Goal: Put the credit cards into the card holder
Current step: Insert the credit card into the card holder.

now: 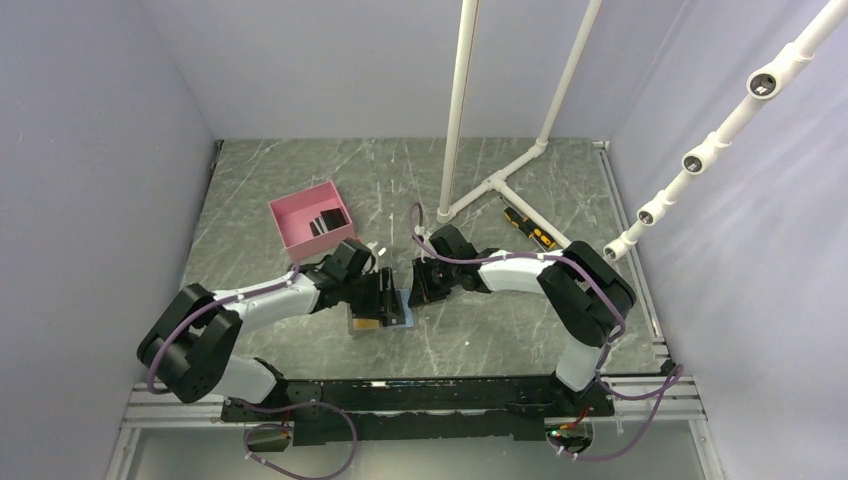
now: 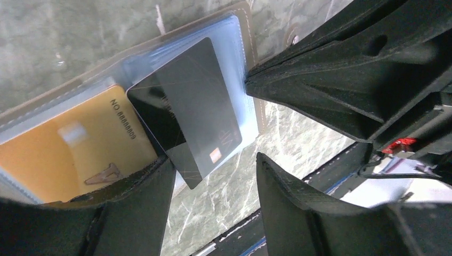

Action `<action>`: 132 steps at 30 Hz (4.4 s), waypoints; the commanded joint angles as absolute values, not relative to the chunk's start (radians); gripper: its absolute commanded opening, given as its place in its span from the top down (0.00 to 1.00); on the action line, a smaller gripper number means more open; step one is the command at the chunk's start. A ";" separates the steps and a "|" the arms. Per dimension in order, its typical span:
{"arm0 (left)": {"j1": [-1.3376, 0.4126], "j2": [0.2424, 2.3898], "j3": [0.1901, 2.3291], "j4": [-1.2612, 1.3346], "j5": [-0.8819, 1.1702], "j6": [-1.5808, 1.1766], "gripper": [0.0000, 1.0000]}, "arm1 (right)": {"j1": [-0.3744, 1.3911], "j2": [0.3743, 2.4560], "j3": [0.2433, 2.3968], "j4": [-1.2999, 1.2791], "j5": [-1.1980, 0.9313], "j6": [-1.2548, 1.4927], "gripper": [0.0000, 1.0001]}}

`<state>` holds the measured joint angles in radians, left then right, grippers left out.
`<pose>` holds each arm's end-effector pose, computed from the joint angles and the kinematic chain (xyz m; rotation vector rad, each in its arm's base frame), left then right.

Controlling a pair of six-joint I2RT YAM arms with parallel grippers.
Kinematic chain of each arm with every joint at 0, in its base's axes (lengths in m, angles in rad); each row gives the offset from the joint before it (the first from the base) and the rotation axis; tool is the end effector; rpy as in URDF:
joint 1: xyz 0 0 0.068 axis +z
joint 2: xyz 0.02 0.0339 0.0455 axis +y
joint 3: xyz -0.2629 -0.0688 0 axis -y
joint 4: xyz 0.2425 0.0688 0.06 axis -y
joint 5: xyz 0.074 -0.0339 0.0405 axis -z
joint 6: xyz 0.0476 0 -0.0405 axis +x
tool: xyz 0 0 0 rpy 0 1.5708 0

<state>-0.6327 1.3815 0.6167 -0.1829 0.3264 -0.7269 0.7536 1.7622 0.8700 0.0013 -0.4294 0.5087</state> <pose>0.1979 -0.1640 0.1504 0.0160 2.7203 -0.8978 0.2363 0.2489 0.1293 -0.5274 2.6096 1.0213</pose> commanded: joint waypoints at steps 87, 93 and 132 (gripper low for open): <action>-0.722 1.305 0.659 -0.136 0.231 -0.705 0.25 | 0.762 1.688 0.870 -0.065 -0.411 0.491 0.76; -0.722 1.274 0.619 -0.157 0.214 -0.741 0.47 | 0.762 1.666 0.847 -0.033 -0.443 0.541 0.71; -0.722 1.342 0.456 -0.058 0.163 -0.805 1.00 | 0.780 1.582 0.759 0.042 -0.481 0.630 0.63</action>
